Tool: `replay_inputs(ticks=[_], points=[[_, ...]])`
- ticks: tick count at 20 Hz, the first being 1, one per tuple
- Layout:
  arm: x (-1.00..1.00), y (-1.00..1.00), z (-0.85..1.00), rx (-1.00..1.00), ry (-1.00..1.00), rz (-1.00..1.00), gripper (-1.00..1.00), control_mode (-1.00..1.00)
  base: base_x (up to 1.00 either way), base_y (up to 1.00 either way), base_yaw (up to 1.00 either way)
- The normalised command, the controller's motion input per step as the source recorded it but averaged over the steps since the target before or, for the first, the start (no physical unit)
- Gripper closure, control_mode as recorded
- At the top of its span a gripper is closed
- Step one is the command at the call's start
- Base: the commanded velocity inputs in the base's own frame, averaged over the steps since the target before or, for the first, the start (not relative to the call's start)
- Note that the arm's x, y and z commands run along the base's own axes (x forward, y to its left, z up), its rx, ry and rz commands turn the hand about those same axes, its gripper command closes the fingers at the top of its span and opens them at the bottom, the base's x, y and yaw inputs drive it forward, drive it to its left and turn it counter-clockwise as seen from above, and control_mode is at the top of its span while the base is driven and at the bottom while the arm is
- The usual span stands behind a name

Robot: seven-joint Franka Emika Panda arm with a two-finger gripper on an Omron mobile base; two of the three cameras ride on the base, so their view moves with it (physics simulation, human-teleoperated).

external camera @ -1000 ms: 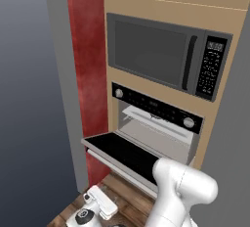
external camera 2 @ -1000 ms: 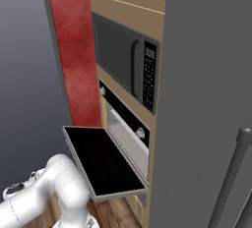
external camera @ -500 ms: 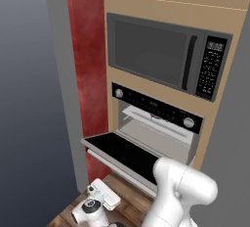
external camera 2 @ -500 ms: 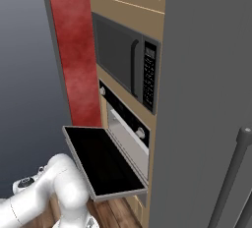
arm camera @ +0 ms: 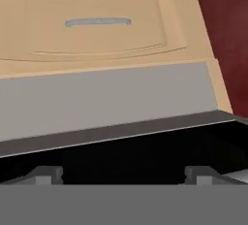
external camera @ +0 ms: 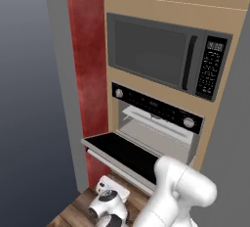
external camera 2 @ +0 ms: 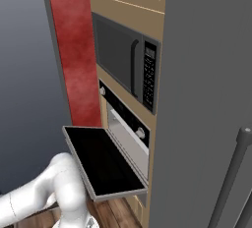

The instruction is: Place the fish on the top rack of the oven, and slide the tray back inside. Close the oven door.

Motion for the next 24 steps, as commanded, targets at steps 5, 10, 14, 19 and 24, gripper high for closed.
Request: replay_inputs(ticks=[5, 10, 14, 19, 24], points=[[0.85, 0.00, -0.76, 0.00, -0.18, 0.01, -1.00, -1.00, 0.00, 0.00, 0.00], [0.91, -0.04, -0.73, 0.00, -0.19, 0.01, -1.00, -1.00, 0.00, 0.00, 0.00], [0.23, -0.63, -0.29, -0.01, -0.19, 0.01, -1.00, -1.00, 0.00, 0.00, 0.00], [0.00, -1.00, 0.02, -0.10, -0.24, -0.10, -1.00, -1.00, 0.00, 0.00, 0.00], [0.00, -1.00, 0.37, -0.20, -0.10, -0.21, -1.00, -1.00, 0.00, 0.00, 0.00]])
